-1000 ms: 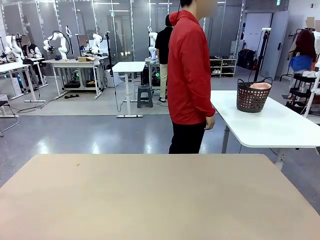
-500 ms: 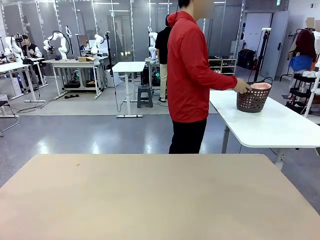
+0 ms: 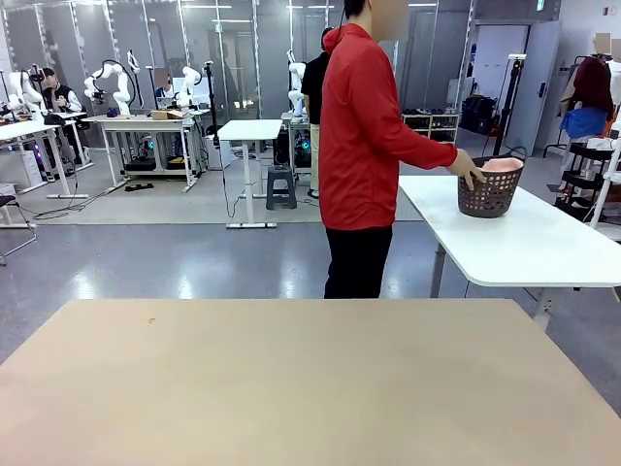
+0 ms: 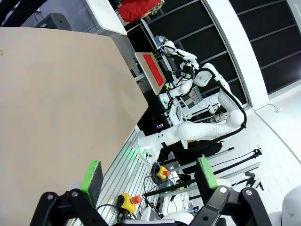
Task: Fold the towel.
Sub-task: Grab the top end of the 100 cm Hotel Towel extended by the human.
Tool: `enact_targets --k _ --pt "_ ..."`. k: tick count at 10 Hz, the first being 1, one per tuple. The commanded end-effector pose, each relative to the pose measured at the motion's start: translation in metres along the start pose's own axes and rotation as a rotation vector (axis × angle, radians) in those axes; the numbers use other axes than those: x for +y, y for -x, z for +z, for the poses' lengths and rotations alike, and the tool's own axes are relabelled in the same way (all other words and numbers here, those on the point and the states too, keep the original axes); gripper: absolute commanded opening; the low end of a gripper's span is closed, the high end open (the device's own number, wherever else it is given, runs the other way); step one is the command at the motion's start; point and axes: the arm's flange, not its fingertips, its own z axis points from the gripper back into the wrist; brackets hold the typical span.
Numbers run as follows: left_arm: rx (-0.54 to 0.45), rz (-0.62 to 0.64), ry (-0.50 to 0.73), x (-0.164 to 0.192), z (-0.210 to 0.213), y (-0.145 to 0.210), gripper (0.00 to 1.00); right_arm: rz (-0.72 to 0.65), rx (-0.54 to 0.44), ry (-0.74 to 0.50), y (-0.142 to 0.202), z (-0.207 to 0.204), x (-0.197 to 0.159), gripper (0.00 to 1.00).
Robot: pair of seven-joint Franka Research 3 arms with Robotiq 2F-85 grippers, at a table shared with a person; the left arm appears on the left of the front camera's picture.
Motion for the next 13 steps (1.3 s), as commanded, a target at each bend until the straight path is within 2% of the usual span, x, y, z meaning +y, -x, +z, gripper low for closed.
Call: enact_targets --k 1,13 --pt "-0.001 -0.012 0.020 -0.0007 0.0004 0.0015 1.00 0.023 -0.005 -0.010 -0.0012 0.0002 -0.0006 1.00" --pt "-0.001 -0.012 0.020 -0.0007 0.0004 0.0015 1.00 0.023 -0.005 -0.010 -0.0012 0.0002 -0.0006 1.00"
